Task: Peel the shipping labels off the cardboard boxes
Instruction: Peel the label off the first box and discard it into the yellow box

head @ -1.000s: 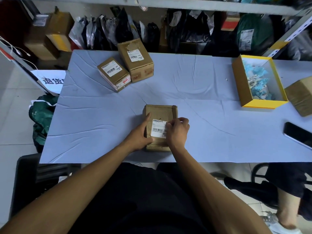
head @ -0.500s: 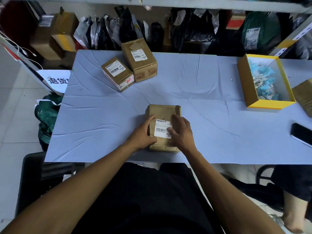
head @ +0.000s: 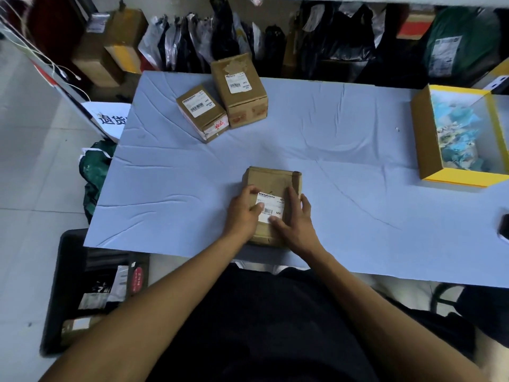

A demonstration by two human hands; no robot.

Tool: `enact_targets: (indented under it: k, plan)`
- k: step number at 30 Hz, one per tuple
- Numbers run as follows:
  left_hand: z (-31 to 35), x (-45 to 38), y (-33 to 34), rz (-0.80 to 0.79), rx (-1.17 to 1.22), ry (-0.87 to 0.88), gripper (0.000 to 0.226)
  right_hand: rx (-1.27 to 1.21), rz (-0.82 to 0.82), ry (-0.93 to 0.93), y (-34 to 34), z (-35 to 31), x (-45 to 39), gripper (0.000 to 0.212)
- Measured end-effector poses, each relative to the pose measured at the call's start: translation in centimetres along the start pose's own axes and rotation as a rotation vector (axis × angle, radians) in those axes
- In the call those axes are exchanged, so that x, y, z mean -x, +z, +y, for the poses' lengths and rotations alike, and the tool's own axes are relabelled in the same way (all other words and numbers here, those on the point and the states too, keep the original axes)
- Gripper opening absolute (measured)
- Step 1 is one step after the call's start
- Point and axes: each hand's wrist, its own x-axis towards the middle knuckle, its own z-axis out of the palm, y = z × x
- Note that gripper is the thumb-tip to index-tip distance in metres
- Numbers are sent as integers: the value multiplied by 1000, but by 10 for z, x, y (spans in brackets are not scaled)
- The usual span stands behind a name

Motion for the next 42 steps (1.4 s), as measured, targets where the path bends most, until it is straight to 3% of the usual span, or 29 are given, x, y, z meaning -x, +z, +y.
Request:
enact_targets:
  k: [6,11,15,20,24,33,42]
  plan:
    - [17,-7,16,221,-19,-92,6,51,-119,-20,-10,6,-5,99]
    - [19,-15,25,308,-151,-146,6,95,-198,-53,-21,11,-8,102]
    - [20,-12,29,349,-168,-85,5,115,-248,-72,-28,14,-9,103]
    - [20,-10,25,321,-60,-19,2,132,-243,-71,-28,18,-13,107]
    - [15,-7,15,313,39,-6,18,142,-255,-76,-26,18,-14,107]
    - [19,-9,16,280,-53,-31,8,145,-266,-71,-28,18,-14,108]
    - [19,-16,11,226,14,-74,8,155,-256,-76,-29,18,-14,107]
